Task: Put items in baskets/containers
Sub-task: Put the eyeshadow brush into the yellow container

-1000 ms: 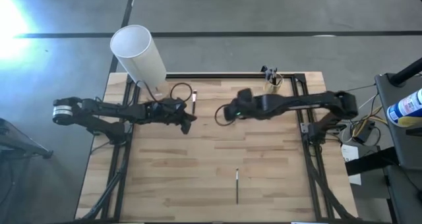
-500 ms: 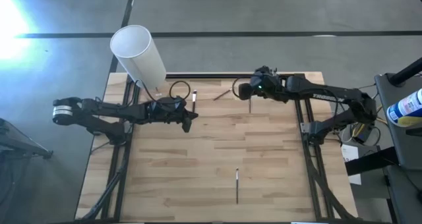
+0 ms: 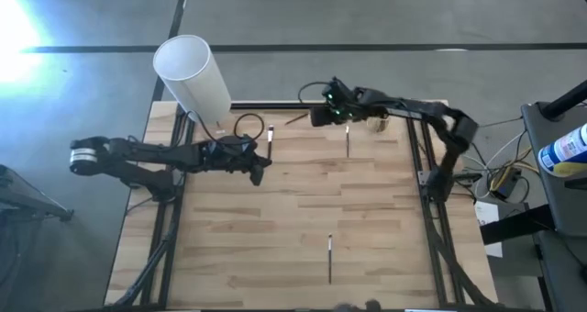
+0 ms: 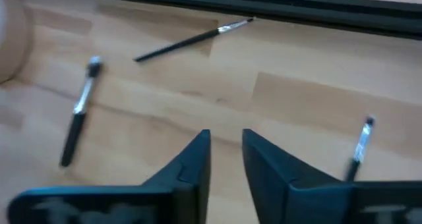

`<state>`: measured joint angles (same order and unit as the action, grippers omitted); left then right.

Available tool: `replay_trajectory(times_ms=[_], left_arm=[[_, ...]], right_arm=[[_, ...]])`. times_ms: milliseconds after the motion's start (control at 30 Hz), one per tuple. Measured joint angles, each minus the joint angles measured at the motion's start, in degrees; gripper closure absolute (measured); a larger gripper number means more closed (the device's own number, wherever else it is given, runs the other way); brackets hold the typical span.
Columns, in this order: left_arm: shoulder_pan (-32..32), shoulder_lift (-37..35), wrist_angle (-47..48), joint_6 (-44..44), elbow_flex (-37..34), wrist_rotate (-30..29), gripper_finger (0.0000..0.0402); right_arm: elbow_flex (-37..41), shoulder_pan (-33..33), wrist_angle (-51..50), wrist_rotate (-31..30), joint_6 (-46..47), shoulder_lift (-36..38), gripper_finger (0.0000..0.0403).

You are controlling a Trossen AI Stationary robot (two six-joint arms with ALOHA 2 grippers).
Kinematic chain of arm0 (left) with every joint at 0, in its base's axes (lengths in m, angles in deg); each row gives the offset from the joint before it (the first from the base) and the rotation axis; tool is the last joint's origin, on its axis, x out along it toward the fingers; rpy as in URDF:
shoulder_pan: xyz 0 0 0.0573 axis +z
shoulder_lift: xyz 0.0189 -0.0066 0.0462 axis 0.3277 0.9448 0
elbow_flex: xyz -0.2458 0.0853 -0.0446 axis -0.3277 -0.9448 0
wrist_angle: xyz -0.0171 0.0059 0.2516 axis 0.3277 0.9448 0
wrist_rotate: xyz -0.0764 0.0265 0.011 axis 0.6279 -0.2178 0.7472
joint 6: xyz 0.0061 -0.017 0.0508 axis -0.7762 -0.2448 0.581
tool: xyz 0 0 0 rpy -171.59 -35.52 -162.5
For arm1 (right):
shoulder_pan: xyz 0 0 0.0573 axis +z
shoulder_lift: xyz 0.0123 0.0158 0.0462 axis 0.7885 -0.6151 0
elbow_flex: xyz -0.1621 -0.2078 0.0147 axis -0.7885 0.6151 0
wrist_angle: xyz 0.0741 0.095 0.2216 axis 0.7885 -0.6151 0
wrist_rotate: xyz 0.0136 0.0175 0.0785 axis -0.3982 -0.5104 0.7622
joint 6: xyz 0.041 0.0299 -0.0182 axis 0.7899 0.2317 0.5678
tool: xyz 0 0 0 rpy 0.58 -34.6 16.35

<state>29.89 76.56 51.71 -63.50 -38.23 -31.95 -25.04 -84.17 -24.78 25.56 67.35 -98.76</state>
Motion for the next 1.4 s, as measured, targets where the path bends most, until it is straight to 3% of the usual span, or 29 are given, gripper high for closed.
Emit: replay_trajectory(times_ms=[200, 333, 433, 567, 967, 1400], left_arm=[[0.0, -1.1, 2.7, -1.3, 0.0, 0.0, 0.0401], [-0.1, -1.2, 3.3, -3.0, 0.0, 0.0, 0.0401], [-0.1, -1.2, 3.9, -3.9, 0.0, 0.0, 0.0401], [-0.1, -1.2, 3.8, -4.0, 0.0, -0.1, 0.0401], [-0.2, -1.2, 3.8, -4.8, 0.0, -0.2, 0.0401], [-0.2, -1.2, 3.8, -5.2, 0.0, -0.2, 0.0401]], right_arm=[[-8.8, -3.2, -1.5, 2.7, -5.3, -9.4, 0.0255], [-11.4, -3.9, -10.7, 3.0, -8.8, -11.1, 0.0238], [-10.2, -3.8, -16.9, -0.4, -10.1, -9.3, 0.0242], [-5.4, -3.7, -17.7, -3.7, -8.7, -5.3, 0.0258], [5.3, -5.0, -7.7, -8.2, -5.2, -4.0, 0.0289], [8.0, -5.1, -1.4, -10.3, -3.3, -4.0, 0.0295]])
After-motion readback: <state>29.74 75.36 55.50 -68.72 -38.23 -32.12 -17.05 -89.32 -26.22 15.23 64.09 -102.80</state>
